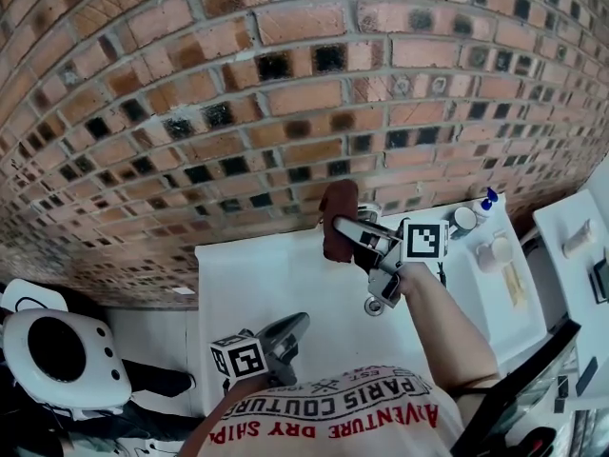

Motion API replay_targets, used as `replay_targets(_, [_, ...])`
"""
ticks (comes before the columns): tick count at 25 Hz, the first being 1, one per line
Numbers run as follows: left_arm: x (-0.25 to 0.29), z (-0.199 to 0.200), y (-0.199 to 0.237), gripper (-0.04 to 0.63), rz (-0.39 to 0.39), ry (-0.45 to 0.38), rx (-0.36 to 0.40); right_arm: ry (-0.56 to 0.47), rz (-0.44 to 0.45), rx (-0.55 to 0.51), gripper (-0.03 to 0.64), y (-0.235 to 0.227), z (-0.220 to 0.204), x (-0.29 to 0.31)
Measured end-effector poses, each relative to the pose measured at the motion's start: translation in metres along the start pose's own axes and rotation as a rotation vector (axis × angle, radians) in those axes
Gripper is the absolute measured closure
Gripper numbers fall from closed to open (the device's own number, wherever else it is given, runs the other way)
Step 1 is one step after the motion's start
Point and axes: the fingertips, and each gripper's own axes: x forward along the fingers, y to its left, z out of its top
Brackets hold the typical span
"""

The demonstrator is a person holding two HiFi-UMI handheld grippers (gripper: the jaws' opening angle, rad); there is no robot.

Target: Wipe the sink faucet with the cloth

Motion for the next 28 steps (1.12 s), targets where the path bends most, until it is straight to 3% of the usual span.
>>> replay_targets(12, [0.007, -0.005, -0.003, 0.595, 0.001, 0.027, -0.001, -0.14, -0.083, -0.003, 0.528, -0.038, 0.044, -0.06])
replay_targets(23, [0.007, -0.007, 0.005, 0.595, 0.024, 0.033, -0.003, -0.155, -0.143, 0.023, 0.526, -0.08, 0.035, -0.083])
replay_targets(28, [0.007, -0.009, 0.008, 0.595, 0.034, 0.039, -0.001, -0.128, -0.259, 0.108, 0.528, -0.122, 0.013, -0.095])
